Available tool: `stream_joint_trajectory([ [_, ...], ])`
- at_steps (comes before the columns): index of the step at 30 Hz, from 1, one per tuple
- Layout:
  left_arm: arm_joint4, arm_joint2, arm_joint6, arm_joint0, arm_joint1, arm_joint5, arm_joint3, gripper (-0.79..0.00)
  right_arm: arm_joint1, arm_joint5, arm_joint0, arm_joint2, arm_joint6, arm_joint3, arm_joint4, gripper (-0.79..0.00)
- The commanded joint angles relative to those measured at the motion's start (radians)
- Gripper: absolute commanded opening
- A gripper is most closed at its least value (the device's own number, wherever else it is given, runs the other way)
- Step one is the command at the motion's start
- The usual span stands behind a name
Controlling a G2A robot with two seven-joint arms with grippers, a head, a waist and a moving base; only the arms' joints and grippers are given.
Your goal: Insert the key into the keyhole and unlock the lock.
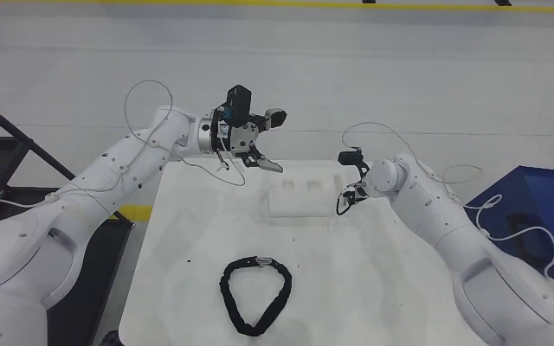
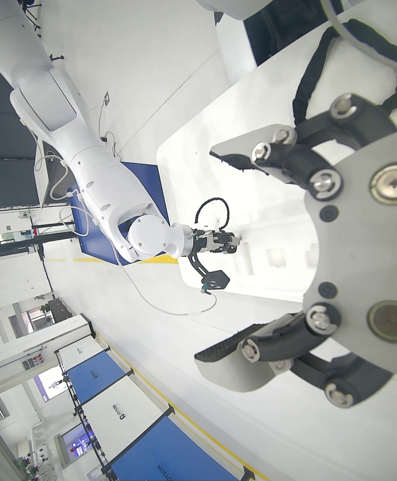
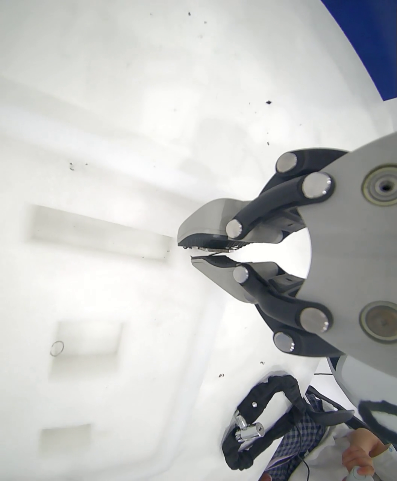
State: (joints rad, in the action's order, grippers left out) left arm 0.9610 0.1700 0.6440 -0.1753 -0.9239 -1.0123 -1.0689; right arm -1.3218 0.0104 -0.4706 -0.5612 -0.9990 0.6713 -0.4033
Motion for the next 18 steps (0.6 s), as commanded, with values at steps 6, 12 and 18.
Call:
stream_joint_trajectory([
  [6, 0.000, 0.000, 0.000, 0.000, 0.000, 0.000, 0.000, 0.000, 0.057, -0.056, -0.033, -0.081, -0.049, 0.172, -0.034, -0.785],
  [12, 0.000, 0.000, 0.000, 0.000, 0.000, 0.000, 0.000, 0.000, 0.144, -0.107, -0.142, -0.227, -0.132, 0.454, -0.070, -0.785],
  [18, 0.000, 0.000, 0.000, 0.000, 0.000, 0.000, 0.000, 0.000, 0.230, -0.135, -0.325, -0.431, -0.216, 0.788, -0.099, -0.785],
])
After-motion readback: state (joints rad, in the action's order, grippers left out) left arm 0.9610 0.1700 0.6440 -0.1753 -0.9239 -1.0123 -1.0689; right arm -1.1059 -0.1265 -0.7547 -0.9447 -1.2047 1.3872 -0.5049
